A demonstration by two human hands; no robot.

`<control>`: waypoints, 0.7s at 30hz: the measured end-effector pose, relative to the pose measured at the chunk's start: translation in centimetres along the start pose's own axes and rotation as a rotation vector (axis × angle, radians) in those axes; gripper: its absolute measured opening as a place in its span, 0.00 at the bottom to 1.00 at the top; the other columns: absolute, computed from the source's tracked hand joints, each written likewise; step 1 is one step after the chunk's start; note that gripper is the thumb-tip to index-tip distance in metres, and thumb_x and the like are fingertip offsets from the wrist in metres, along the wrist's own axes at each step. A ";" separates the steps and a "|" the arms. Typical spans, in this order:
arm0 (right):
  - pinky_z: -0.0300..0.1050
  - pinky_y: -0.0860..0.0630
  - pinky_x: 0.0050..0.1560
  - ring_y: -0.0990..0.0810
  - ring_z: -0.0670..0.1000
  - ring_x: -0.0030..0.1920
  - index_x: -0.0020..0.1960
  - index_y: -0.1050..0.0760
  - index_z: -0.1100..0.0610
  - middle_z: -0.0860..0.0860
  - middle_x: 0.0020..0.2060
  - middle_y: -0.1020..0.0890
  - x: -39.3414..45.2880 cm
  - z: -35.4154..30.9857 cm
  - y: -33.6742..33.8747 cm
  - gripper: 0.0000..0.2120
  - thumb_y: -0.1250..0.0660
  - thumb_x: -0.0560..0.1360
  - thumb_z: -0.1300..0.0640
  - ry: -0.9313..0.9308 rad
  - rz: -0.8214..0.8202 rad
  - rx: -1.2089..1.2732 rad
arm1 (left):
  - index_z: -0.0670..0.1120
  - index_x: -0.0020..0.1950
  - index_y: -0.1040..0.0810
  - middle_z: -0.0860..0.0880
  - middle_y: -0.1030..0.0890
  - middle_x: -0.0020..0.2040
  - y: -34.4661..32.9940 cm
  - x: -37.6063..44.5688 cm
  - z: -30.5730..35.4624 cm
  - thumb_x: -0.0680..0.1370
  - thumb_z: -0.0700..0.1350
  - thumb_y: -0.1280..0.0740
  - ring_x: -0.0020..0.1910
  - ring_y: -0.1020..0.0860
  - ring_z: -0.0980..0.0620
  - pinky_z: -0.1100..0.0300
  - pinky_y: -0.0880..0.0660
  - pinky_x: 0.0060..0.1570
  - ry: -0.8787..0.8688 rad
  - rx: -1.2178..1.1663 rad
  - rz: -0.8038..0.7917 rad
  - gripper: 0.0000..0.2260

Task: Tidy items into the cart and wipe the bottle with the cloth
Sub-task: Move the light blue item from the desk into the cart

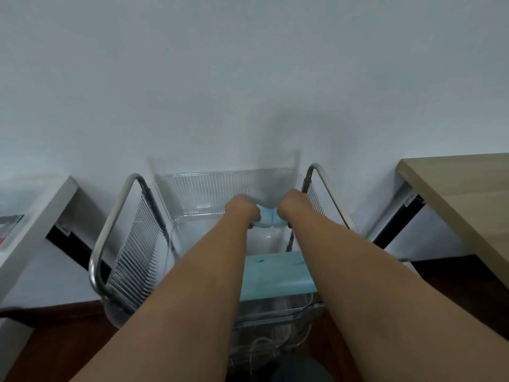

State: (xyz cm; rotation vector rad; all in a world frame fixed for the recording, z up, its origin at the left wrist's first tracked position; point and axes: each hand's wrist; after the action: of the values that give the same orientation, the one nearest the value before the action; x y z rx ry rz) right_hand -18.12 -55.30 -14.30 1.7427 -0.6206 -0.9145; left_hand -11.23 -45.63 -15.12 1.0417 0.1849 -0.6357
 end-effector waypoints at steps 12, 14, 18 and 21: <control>0.44 0.30 0.40 0.21 0.57 0.56 0.57 0.26 0.63 0.59 0.56 0.21 -0.3 -0.4 -0.4 0.13 0.34 0.73 0.63 0.029 0.031 0.028 | 0.42 0.35 0.29 0.45 0.21 0.33 0.0 -0.7 -0.1 0.76 0.42 0.31 0.36 0.17 0.48 0.58 0.21 0.35 -0.002 -0.003 0.034 0.12; 0.44 0.30 0.40 0.21 0.57 0.56 0.57 0.25 0.63 0.59 0.56 0.21 -0.5 -0.5 -0.4 0.12 0.34 0.74 0.63 0.041 0.034 0.012 | 0.42 0.35 0.28 0.45 0.22 0.31 0.2 -0.8 0.1 0.76 0.42 0.32 0.34 0.18 0.48 0.59 0.22 0.33 0.009 0.013 0.011 0.12; 0.43 0.30 0.40 0.20 0.57 0.54 0.56 0.25 0.64 0.60 0.55 0.20 -0.5 -0.7 -0.6 0.12 0.32 0.73 0.63 0.067 0.031 -0.059 | 0.40 0.35 0.28 0.45 0.21 0.30 0.4 -0.7 0.0 0.77 0.42 0.31 0.41 0.16 0.47 0.57 0.19 0.49 0.026 -0.002 -0.021 0.12; 0.46 0.27 0.45 0.21 0.57 0.57 0.58 0.25 0.64 0.59 0.58 0.21 -0.4 -1.1 -0.3 0.14 0.31 0.73 0.63 0.086 -0.017 -0.123 | 0.41 0.35 0.28 0.48 0.24 0.19 0.7 -0.7 0.0 0.78 0.44 0.32 0.36 0.19 0.50 0.59 0.20 0.46 0.024 0.018 -0.038 0.14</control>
State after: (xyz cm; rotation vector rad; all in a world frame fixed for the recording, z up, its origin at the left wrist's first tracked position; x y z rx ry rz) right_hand -17.52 -54.28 -14.28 1.6699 -0.4845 -0.8671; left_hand -11.39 -45.09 -14.34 1.0658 0.2206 -0.6610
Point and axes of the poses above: each hand's wrist, its own x-axis towards the middle knuckle, its own y-axis out of the back of the hand, z = x × y
